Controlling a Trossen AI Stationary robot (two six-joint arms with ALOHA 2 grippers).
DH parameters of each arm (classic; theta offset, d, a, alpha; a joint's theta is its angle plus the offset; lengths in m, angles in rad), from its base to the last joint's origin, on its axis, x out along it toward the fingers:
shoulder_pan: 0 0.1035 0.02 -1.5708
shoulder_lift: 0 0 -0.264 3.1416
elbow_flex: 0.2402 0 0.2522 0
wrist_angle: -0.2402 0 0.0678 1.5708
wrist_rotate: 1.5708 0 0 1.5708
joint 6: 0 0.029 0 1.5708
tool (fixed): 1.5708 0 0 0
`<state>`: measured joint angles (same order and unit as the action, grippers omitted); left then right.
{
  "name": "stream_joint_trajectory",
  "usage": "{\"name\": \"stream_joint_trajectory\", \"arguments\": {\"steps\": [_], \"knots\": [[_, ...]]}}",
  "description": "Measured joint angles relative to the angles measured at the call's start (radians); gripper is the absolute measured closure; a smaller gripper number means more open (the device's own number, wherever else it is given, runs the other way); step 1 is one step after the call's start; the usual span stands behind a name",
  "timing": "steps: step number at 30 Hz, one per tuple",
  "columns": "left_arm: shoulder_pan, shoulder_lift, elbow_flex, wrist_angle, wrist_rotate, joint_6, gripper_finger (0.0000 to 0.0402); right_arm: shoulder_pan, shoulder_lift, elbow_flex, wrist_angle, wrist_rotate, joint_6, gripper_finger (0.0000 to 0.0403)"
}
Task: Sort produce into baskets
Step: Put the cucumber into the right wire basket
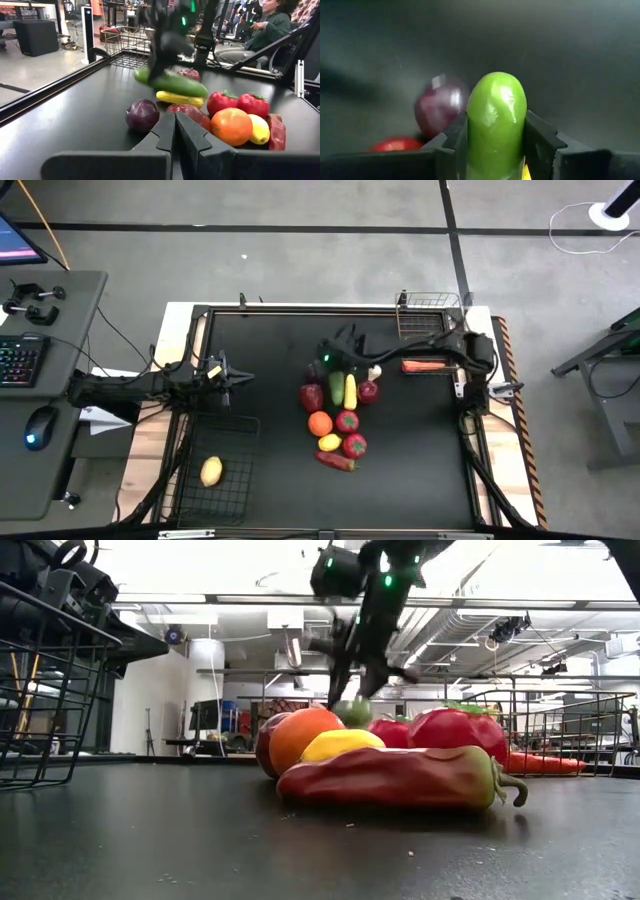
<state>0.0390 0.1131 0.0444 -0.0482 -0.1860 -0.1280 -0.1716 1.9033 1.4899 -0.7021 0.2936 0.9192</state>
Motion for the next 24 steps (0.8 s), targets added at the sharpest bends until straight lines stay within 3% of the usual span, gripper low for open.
{"name": "stream_joint_trajectory", "arguments": {"steps": [6,10,13,19,24], "knots": [[0.000,0.000,0.000,0.000,0.001,0.000,0.0401,-0.044,-0.162,0.094,-0.236,0.193,-0.180,0.0277],[0.000,0.000,0.000,-0.001,0.000,0.000,0.0401,-0.075,-0.305,0.060,-0.474,0.376,-0.153,0.0278],[0.000,0.000,0.000,0.000,0.000,0.000,0.0401,-0.116,-0.442,-0.012,-0.559,0.449,-0.111,0.0279],[0.000,0.000,0.000,0.000,0.000,0.000,0.0401,-0.232,-0.645,-0.205,-0.585,0.429,0.001,0.0278],[0.000,0.000,0.000,0.000,0.000,0.000,0.0401,-0.305,-0.711,-0.342,-0.492,0.378,0.001,0.0270]]}}
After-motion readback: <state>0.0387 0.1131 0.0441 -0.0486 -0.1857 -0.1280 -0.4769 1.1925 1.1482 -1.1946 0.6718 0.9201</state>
